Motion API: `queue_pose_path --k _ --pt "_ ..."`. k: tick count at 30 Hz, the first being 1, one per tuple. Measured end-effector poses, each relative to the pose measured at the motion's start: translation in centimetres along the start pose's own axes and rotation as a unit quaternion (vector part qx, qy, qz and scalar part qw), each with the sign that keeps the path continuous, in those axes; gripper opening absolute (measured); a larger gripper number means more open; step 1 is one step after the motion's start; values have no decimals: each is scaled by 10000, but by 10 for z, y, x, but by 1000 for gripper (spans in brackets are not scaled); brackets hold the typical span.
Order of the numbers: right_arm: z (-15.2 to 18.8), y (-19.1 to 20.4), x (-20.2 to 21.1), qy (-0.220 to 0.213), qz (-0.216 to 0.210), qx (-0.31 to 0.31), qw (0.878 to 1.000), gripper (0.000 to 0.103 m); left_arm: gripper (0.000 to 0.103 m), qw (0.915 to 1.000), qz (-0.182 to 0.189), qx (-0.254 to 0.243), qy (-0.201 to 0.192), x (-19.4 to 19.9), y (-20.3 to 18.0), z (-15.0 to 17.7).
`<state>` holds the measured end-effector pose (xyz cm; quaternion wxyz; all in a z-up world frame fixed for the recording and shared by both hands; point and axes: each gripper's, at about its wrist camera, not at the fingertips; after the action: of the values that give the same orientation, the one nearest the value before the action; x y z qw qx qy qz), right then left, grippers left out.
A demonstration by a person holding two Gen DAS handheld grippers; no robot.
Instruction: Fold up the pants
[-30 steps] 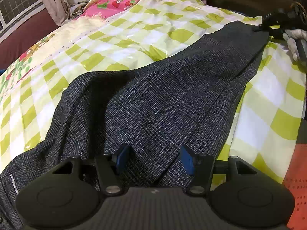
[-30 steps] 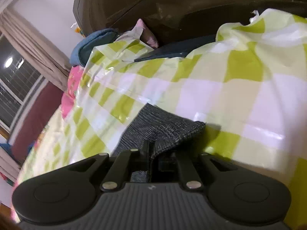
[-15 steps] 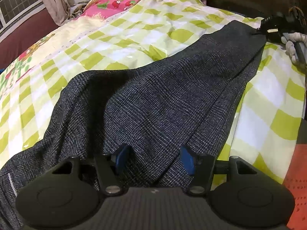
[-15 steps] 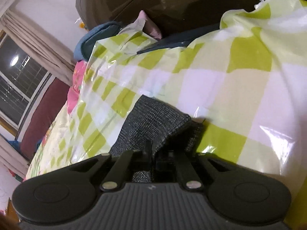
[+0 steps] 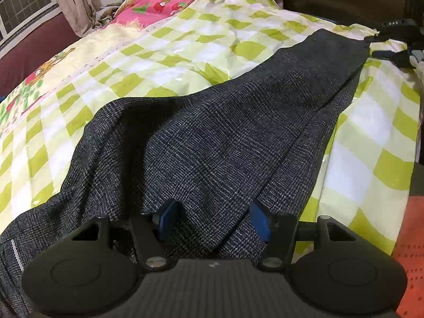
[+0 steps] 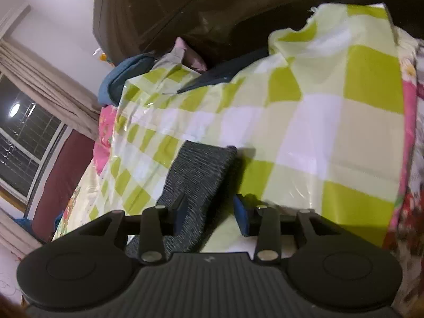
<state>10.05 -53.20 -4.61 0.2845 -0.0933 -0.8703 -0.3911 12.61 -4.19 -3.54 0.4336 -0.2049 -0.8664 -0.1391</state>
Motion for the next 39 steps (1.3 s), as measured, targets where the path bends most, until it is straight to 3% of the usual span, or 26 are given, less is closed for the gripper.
queue_pose_path --k 7,12,14,19,23,26,29,31,32,36,39 --pt "0 9 -27 -7 114 67 9999 52 73 10000 -2 10 -6 -1 0 1" --pt "4 20 -16 -77 -68 361 9993 52 73 10000 29 32 -18 0 1 1" --pt "8 21 -24 52 95 656 9978 49 74 10000 48 41 -29 -2 2 2" --pt "1 27 -42 -86 95 530 9985 52 76 10000 64 26 -30 -3 3 0" --pt "-4 37 -39 -210 -244 742 9967 52 76 9999 65 73 -45 -2 3 2" --pt "-2 30 -56 104 194 800 9966 47 76 9999 64 71 -43 -3 3 2" --pt "-2 27 -57 82 65 715 9974 49 76 9999 68 78 -43 -3 3 1" --pt "-4 25 -63 93 -97 547 9984 31 77 9999 61 72 -37 -5 3 1" --pt "-5 24 -68 154 -169 400 9989 7 77 10000 50 71 -36 -6 2 0" --pt "-12 16 -60 116 -695 -394 9967 6 77 10000 18 45 -44 -3 0 -4" --pt "-24 20 -25 -162 -1127 -420 9926 6 77 9999 70 6 -151 6 -3 -8"
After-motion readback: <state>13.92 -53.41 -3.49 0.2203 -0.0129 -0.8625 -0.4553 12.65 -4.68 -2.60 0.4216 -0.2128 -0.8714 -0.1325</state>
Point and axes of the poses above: each gripper's, at about its wrist camera, not at the fingertips, and x roughly against the way its jaws point, y to its left, z to its underside, and after that the axes turned 4 degrees about x, right-handed
